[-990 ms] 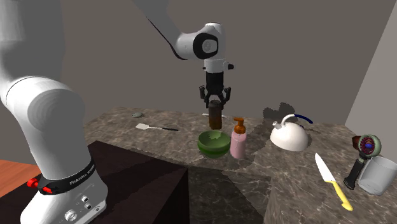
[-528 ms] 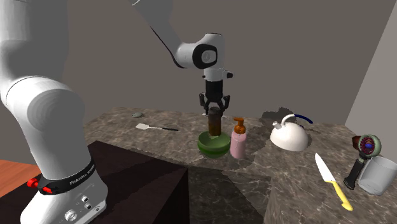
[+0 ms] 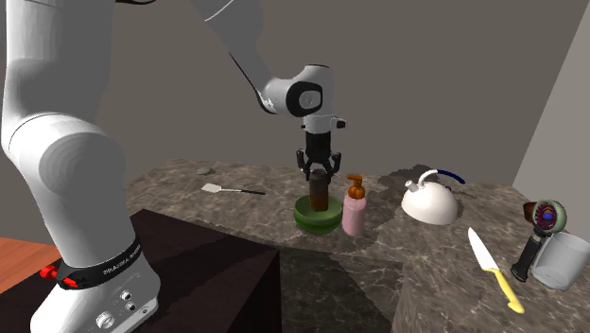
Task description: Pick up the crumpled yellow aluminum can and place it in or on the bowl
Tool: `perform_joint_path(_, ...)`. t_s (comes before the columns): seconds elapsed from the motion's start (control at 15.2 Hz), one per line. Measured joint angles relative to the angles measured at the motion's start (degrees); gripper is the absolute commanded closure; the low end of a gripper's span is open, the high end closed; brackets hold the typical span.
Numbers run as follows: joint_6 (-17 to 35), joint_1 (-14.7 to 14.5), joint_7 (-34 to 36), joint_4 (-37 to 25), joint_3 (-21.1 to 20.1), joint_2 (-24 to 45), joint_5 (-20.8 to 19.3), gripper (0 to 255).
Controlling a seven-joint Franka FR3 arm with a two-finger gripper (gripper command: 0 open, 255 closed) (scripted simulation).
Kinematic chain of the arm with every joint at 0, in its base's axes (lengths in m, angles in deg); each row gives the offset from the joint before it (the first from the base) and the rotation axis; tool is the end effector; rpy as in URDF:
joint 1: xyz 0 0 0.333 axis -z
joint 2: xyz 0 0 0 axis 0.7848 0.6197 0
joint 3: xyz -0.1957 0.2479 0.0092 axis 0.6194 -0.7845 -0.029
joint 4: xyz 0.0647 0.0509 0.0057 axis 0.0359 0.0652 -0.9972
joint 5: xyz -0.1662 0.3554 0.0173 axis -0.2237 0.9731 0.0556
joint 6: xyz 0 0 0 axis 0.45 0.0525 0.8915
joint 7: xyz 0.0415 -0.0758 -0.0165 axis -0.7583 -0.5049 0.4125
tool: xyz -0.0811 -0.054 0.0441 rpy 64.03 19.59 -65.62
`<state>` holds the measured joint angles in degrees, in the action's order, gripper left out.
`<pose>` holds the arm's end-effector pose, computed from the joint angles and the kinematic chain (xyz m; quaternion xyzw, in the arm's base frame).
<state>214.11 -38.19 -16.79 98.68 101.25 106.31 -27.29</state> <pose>0.4960 -0.2709 0.2545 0.9992 -0.0286 -0.0118 0.0254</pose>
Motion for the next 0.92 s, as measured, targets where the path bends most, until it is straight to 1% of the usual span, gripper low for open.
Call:
perform_joint_path(0.26,0.2,0.0,0.0,0.0,0.0,0.1,0.1,255)
perform_joint_path(0.33,0.2,0.0,0.0,0.0,0.0,0.2,0.1,0)
perform_joint_path(0.73,0.2,0.0,0.0,0.0,0.0,0.2,0.1,0)
perform_joint_path(0.92,-3.0,-0.6,0.8,-0.4,0.4,-2.8,-1.0,0)
